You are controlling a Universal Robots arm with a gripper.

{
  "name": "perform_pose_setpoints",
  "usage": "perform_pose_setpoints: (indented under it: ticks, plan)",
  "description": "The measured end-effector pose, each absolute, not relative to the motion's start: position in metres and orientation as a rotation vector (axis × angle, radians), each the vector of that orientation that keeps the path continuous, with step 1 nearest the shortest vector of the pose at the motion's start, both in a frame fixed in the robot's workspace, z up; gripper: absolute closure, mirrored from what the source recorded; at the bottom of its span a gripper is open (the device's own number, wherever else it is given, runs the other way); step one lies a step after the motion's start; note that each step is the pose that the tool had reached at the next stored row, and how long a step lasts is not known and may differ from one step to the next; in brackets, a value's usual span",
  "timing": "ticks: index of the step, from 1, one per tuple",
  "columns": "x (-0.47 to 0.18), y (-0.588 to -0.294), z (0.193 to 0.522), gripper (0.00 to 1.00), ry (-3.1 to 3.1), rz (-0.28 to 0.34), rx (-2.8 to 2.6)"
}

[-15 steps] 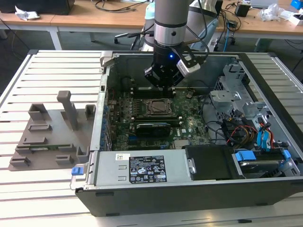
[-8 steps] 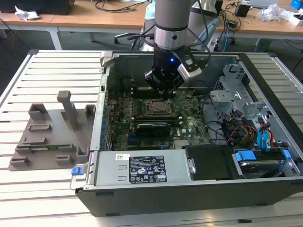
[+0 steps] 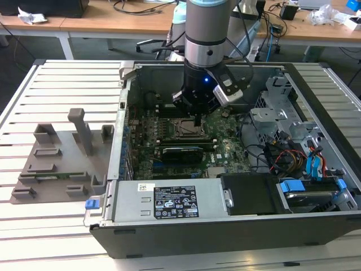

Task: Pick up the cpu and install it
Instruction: 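Install the second cpu locking lever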

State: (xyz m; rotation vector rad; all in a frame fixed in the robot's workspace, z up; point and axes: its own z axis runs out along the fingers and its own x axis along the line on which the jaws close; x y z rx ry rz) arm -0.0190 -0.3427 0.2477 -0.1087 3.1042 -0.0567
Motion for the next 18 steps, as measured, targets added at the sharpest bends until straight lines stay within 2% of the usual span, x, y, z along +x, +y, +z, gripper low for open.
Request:
perform_pose_setpoints:
  ticks: [12, 14, 17, 18]
  plan:
    - [-0.016, -0.363, 0.244, 0.89, 3.106, -0.032, -0.109]
    - [-0.016, -0.369, 0.243, 0.89, 3.106, -0.006, -0.108]
    - [-0.016, -0.376, 0.243, 0.89, 3.102, 0.091, -0.106]
    - [-0.016, -0.379, 0.242, 0.89, 3.102, 0.104, -0.106]
